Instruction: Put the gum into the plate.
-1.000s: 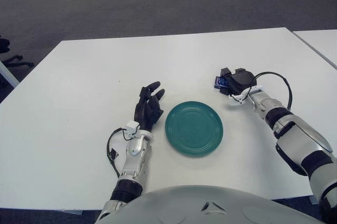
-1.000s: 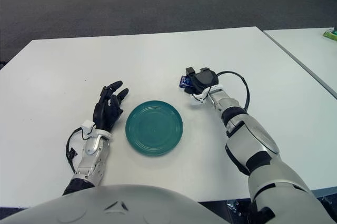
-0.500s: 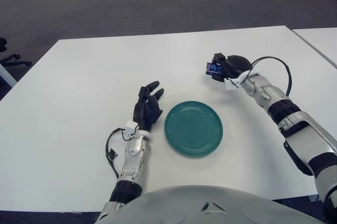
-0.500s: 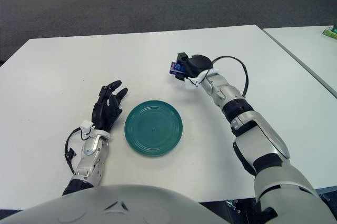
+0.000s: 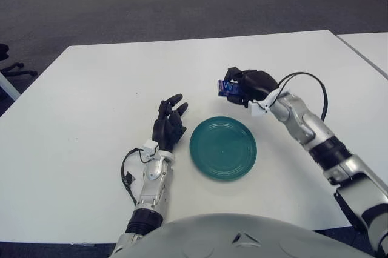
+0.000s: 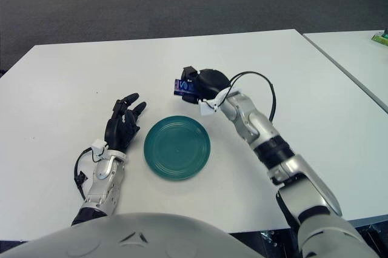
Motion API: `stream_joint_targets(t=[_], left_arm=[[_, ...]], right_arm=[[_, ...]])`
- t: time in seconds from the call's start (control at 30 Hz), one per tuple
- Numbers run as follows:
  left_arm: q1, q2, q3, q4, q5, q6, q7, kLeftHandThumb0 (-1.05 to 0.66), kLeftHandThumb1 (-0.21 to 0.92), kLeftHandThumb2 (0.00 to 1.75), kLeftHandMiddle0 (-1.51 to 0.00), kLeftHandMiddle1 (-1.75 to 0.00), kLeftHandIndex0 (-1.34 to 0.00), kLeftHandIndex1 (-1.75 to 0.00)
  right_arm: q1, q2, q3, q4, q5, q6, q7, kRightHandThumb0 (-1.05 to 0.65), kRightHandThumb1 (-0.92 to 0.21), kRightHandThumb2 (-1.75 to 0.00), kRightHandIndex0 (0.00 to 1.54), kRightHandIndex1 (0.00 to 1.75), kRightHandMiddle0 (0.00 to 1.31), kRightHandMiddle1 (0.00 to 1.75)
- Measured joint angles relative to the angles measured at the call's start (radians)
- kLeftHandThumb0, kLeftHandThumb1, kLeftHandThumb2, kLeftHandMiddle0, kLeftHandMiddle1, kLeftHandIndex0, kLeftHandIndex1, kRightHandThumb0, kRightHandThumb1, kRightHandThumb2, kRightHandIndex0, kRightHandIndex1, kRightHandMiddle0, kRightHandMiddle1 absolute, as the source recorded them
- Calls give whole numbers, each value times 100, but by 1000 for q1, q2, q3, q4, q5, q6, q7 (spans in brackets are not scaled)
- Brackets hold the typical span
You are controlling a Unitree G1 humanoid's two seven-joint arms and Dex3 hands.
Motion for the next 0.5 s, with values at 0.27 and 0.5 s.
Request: stream_joint_targets(t=[0.27,0.5], left_arm=[[1,0,4,-1,-1,-1,0,-91,92,88,-38,-58,-21,-110],[1,0,6,-1,1,2,6,-91,92,90,-36,-55,-21,-110]], right_arm=[[92,-3,5,-203,-37,25,134,-44,-92,-79,98,175,73,175],[110,-16,21,-317,-76,-14,242,-47,-92,-78,96,175,70,175]])
